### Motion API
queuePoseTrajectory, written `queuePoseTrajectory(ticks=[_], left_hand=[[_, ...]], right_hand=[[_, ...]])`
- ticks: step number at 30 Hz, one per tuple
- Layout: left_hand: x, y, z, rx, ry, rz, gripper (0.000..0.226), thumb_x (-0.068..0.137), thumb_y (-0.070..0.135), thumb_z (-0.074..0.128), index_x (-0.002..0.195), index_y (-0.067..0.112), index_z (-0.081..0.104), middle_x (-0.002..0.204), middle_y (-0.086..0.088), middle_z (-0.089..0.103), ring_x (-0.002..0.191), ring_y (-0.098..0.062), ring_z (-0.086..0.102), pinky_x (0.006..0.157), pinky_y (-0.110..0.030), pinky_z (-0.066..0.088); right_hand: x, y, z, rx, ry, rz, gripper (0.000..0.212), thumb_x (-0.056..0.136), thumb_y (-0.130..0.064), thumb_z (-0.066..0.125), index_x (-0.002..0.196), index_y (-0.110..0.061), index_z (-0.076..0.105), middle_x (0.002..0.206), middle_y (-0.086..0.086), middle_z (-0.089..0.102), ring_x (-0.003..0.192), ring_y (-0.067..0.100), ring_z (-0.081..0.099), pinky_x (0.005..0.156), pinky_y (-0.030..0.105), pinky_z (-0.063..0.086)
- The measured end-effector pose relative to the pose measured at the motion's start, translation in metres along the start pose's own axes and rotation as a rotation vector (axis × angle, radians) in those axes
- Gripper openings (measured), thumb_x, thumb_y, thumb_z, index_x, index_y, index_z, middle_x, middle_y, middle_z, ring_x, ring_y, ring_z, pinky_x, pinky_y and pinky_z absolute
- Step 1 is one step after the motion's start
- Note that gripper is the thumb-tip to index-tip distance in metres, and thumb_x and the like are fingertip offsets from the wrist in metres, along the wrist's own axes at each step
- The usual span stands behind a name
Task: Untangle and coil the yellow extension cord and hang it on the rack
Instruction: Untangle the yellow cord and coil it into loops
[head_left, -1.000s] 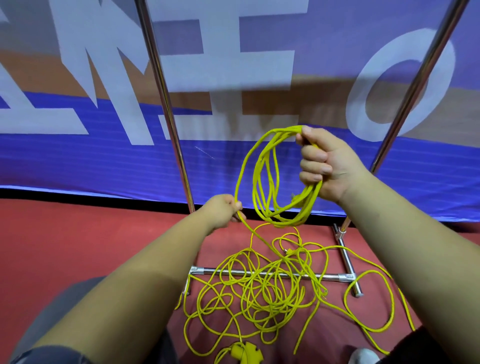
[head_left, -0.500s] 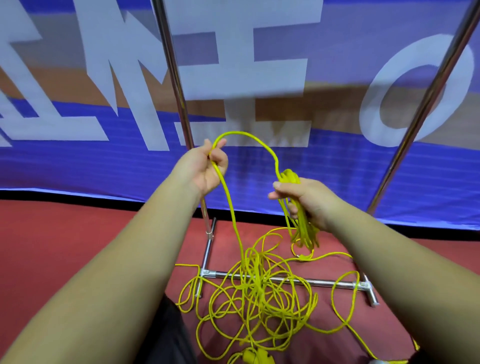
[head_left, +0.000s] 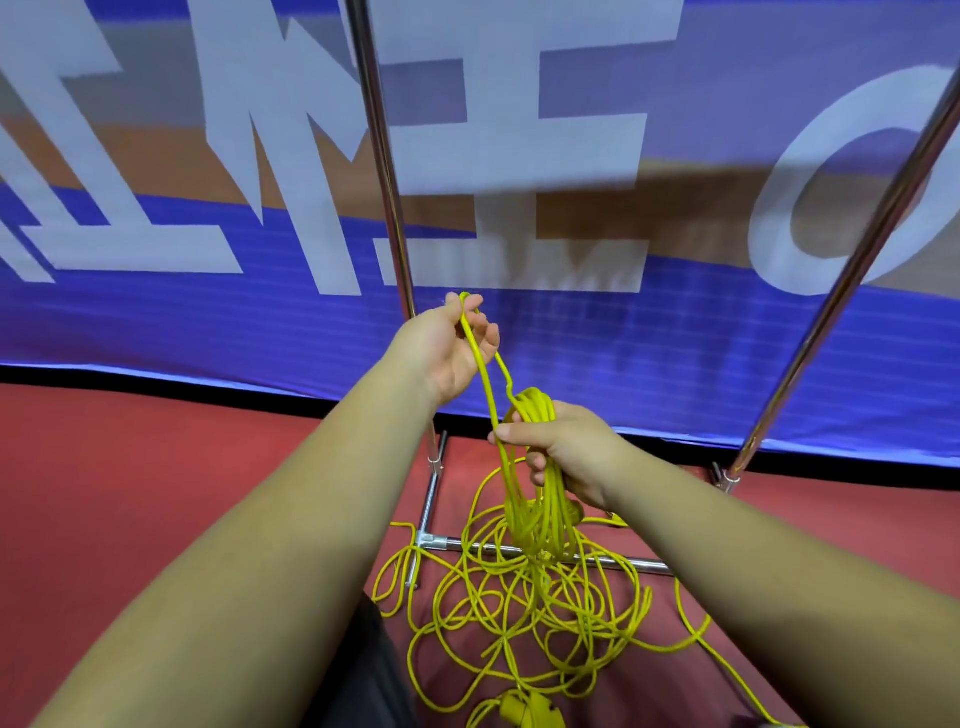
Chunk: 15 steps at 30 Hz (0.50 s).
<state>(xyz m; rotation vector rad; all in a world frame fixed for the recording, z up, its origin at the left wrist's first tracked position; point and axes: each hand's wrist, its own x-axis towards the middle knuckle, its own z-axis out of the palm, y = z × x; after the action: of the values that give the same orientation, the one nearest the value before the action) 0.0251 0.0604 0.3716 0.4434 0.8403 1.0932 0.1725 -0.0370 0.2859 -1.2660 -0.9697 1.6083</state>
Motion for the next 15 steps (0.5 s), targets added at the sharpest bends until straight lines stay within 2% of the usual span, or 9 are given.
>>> queuePoseTrajectory(ticks=[4,6,8,10,12,14,15], left_hand=[[-0.003,0.002,-0.015,0.543,0.134,0.106,0.049,0.107,0.05,0.047,0.111,0.009,0.072,0.09,-0.002,0.067,0.083,-0.019,0.069,0.074,-0.036,0.062],[-0.003,0.001,-0.02,0.754,0.193,0.141,0.058,0.107,0.058,0.039,0.107,0.01,0.072,0.096,-0.005,0.071,0.085,-0.023,0.071,0.072,-0.038,0.063],[-0.004,-0.003,-0.024,0.879,0.193,0.068,0.055,0.11,0.051,0.034,0.111,0.007,0.067,0.099,-0.009,0.072,0.082,-0.026,0.071,0.068,-0.038,0.062],[-0.006,-0.014,-0.029,1.025,0.094,-0.054,0.033,0.11,0.027,0.043,0.124,0.004,0.061,0.101,-0.01,0.071,0.081,-0.027,0.07,0.067,-0.037,0.06],[-0.005,-0.03,-0.039,1.306,-0.145,-0.117,0.028,0.102,0.013,0.057,0.13,0.009,0.06,0.105,-0.008,0.073,0.088,-0.024,0.072,0.071,-0.034,0.057],[-0.004,-0.05,-0.044,1.518,-0.378,-0.167,0.032,0.098,0.015,0.066,0.13,0.019,0.064,0.118,-0.005,0.074,0.107,-0.02,0.07,0.081,-0.034,0.053],[-0.005,-0.059,-0.044,1.565,-0.444,-0.181,0.03,0.098,0.018,0.067,0.128,0.022,0.065,0.123,-0.006,0.072,0.111,-0.018,0.068,0.084,-0.034,0.052]], right_hand=[[0.003,-0.002,-0.003,0.002,0.107,-0.029,0.035,0.087,-0.011,0.084,0.107,-0.011,0.055,0.103,0.022,0.079,0.044,0.011,0.043,0.045,0.025,0.041],[0.003,-0.006,-0.007,0.003,0.179,-0.054,0.03,0.089,-0.01,0.082,0.105,-0.009,0.056,0.081,0.01,0.079,0.042,0.012,0.042,0.043,0.023,0.04],[0.004,-0.012,-0.012,-0.017,0.282,-0.07,0.029,0.087,-0.01,0.084,0.099,-0.011,0.058,0.055,-0.001,0.065,0.04,0.012,0.042,0.042,0.022,0.039],[0.007,-0.017,-0.017,-0.019,0.361,-0.081,0.032,0.081,-0.012,0.088,0.097,-0.012,0.06,0.05,0.0,0.052,0.04,0.013,0.042,0.043,0.024,0.04],[0.007,-0.023,-0.02,-0.005,0.393,-0.092,0.034,0.079,-0.014,0.09,0.1,-0.01,0.064,0.054,0.004,0.049,0.04,0.013,0.042,0.043,0.025,0.039],[0.005,-0.029,-0.023,0.012,0.409,-0.1,0.029,0.082,-0.014,0.088,0.102,-0.006,0.069,0.051,0.001,0.05,0.041,0.012,0.041,0.042,0.024,0.039],[0.004,-0.032,-0.024,0.022,0.407,-0.1,0.025,0.084,-0.015,0.086,0.101,-0.003,0.073,0.049,-0.001,0.05,0.042,0.013,0.04,0.042,0.023,0.038]])
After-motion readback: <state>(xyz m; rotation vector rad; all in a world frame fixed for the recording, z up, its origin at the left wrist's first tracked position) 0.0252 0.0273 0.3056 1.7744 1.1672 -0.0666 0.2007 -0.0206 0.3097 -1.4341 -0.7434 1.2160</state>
